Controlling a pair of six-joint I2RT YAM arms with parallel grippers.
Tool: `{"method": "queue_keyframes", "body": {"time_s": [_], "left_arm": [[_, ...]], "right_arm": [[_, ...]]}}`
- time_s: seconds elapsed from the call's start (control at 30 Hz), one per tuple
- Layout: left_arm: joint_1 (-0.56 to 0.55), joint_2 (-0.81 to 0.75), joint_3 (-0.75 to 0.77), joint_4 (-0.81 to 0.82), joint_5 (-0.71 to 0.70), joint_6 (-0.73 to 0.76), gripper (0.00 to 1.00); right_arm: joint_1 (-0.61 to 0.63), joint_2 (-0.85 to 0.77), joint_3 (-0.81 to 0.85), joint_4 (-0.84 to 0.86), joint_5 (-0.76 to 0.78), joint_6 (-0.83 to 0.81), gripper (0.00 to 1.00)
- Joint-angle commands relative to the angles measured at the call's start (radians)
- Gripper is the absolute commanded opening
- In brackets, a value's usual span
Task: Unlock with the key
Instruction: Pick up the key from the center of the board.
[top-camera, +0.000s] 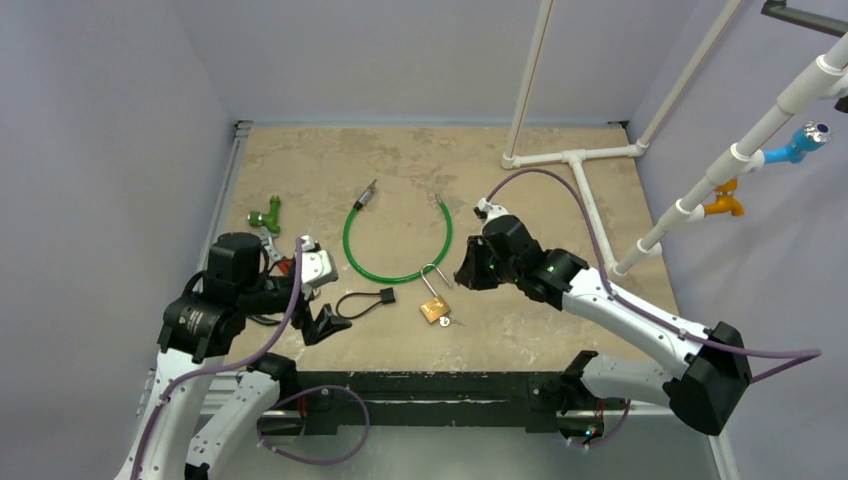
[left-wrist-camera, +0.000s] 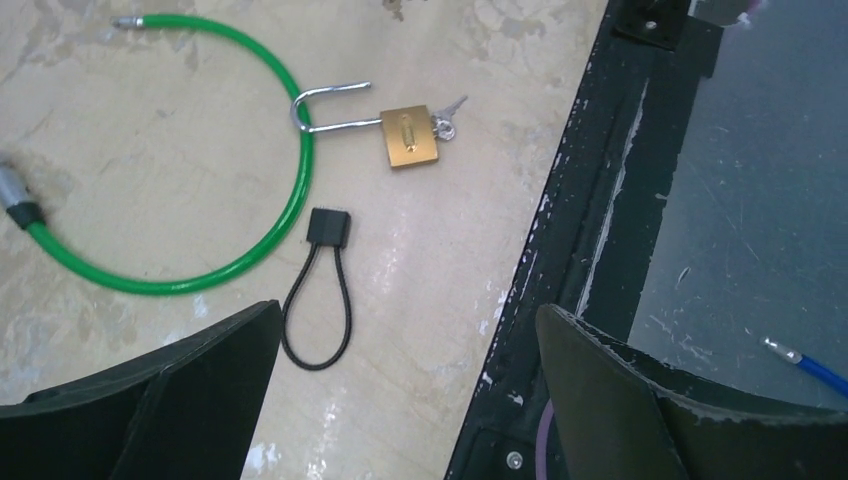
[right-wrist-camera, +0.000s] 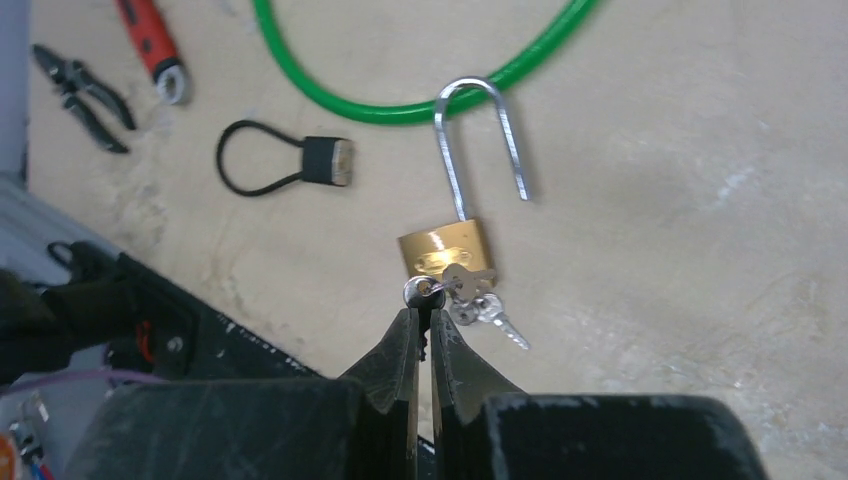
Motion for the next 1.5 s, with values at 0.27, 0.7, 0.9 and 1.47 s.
{"method": "queue_keyframes", "body": {"time_s": [0.27,0.7,0.9,1.47], "left_arm": [[-0.066,-0.025,-0.137,0.412,0.222,-0.163,1.0],[-0.114,-0.001,-0.129,0.575,0.304,-0.224,1.0],[-0.182,-0.001,-0.052,0.556,0.296,-0.099,1.0],[-0.296,0.002,0.037,0.273,0.183,0.284,0.48]], "right_arm": [[0.112,0.053,0.358,-0.026,-0.449,-0.159,0.0],[0.206,0.07,0.463,0.074,-0.655,-0.165,0.0],[0.206,0.119,0.503,0.037,-0.681,-0.178,0.0],[0.208,0.269,0.651,-0.158,-0.755,-0.147,0.0]]}}
